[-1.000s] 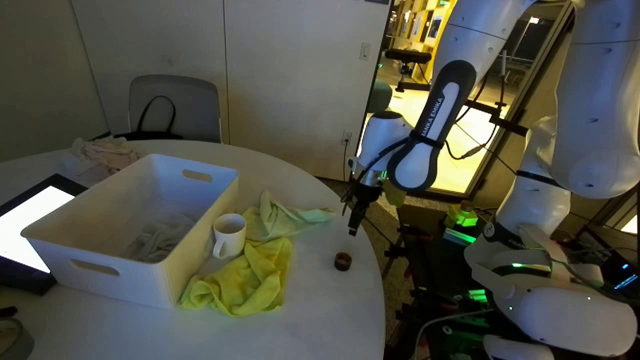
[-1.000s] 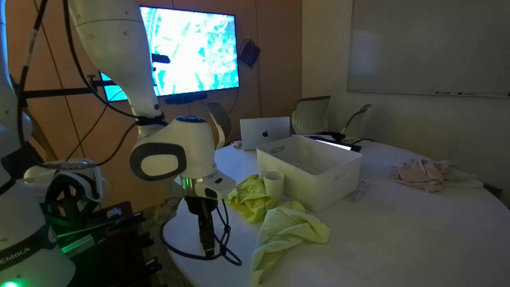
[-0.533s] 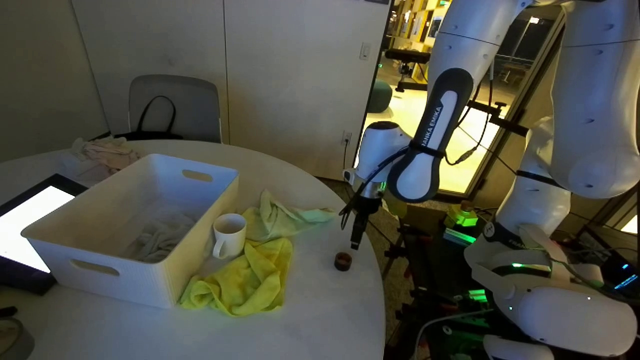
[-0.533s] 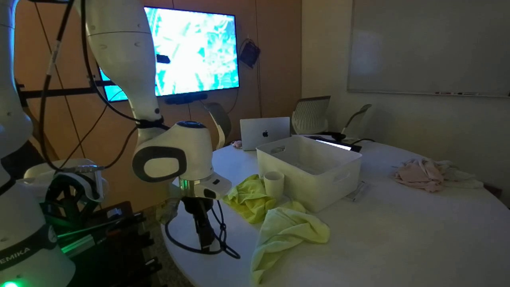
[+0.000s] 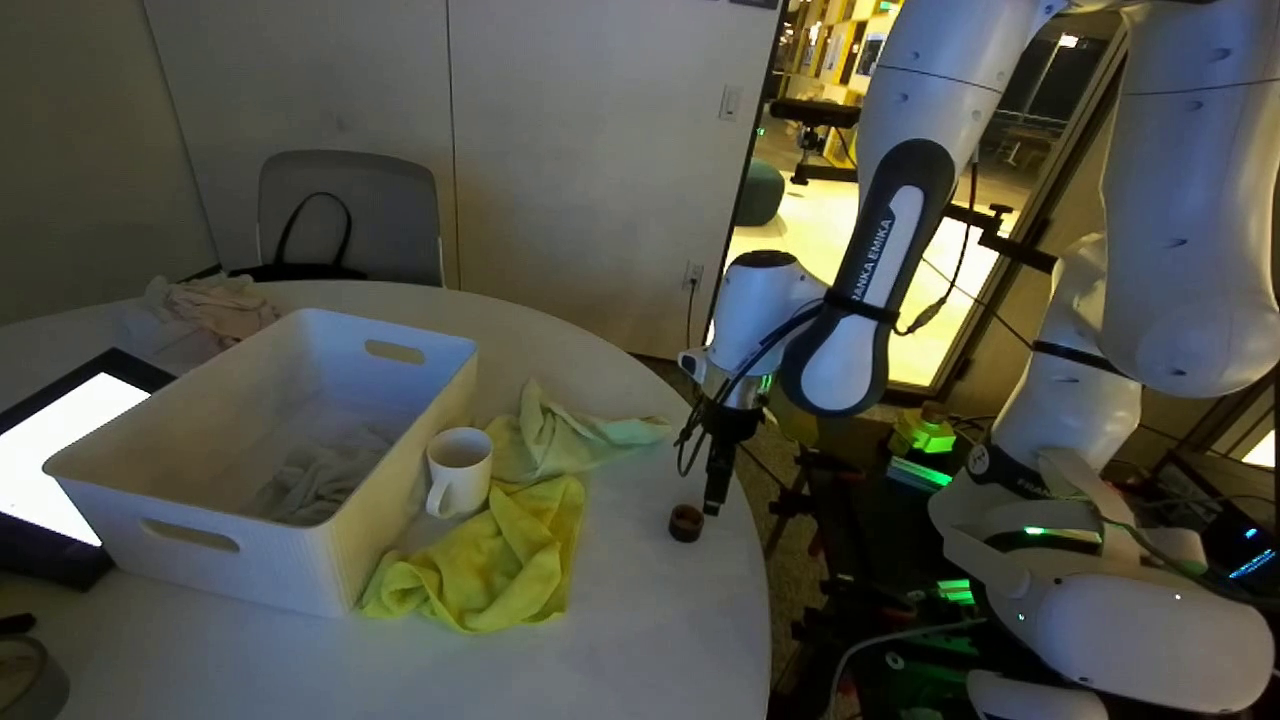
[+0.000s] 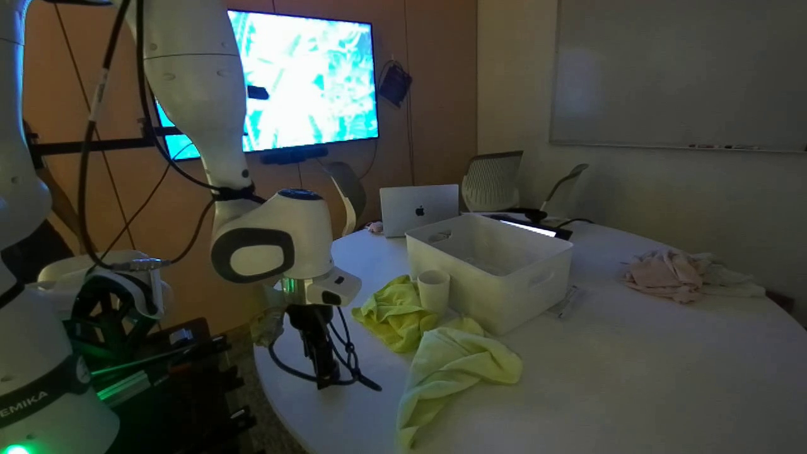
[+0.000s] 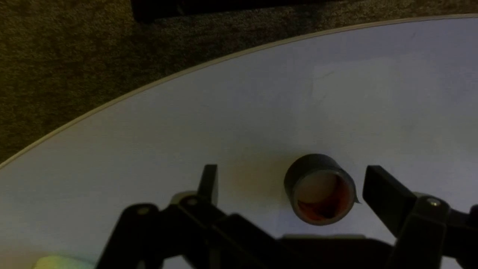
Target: Pick up the yellow towel put it in the basket, pick up a black masking tape put it in the cup, pick up the light yellow towel put it in the basket, pick up the marker put it in the cup, pick up the white-brown towel put it in the basket and pick up the object put it in the cup
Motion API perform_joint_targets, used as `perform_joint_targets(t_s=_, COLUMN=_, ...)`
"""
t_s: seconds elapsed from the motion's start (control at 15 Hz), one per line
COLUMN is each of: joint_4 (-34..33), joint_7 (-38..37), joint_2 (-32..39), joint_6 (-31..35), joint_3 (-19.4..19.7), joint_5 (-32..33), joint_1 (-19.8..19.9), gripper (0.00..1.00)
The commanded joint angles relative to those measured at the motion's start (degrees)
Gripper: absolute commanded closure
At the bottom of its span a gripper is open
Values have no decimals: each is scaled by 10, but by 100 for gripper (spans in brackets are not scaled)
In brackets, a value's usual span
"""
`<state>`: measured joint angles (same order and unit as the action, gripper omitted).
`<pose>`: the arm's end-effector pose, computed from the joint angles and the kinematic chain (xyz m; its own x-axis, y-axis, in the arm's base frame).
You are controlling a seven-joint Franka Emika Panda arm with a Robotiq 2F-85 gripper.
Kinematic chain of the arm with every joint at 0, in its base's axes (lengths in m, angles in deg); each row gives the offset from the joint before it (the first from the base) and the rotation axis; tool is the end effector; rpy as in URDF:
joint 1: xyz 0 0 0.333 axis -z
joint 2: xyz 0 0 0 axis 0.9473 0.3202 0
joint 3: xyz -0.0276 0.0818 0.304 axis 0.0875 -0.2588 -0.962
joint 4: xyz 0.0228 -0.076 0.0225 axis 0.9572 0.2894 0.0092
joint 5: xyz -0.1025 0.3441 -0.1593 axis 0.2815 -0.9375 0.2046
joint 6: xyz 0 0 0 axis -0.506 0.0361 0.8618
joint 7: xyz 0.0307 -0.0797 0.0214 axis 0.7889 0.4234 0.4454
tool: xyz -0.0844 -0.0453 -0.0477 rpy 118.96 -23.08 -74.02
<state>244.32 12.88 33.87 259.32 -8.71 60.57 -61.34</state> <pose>0.3666 -0.0170 0.1204 0.9984 -0.0429 -0.0365 -0.0444 -0.9982 -0.0401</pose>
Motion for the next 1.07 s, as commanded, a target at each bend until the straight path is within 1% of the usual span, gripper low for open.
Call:
perform_joint_targets(t_s=0.0, joint_4=-1, joint_7=16, joint_2=6, joint_6=15, joint_3=-7, joint_5=-6, joint_1=-3, gripper=0)
perform_joint_targets(t_s=0.4, joint_4=-1, joint_7=15, joint_2=17, joint_6=22, joint_3=-7, joint_5=-2, joint_1=-18, gripper=0)
perform_joint_targets(t_s=0.67, joint_4=-2, joint_7=7, joint_2=24, joint_6=23, joint_3=1, joint_5=4, joint_1=-45, gripper=0)
perform_joint_targets(t_s=1.0, joint_4=-10, joint_7=7, joint_2=29, joint_6=18, joint_3=0, joint_5=5, joint_1=-63, gripper=0)
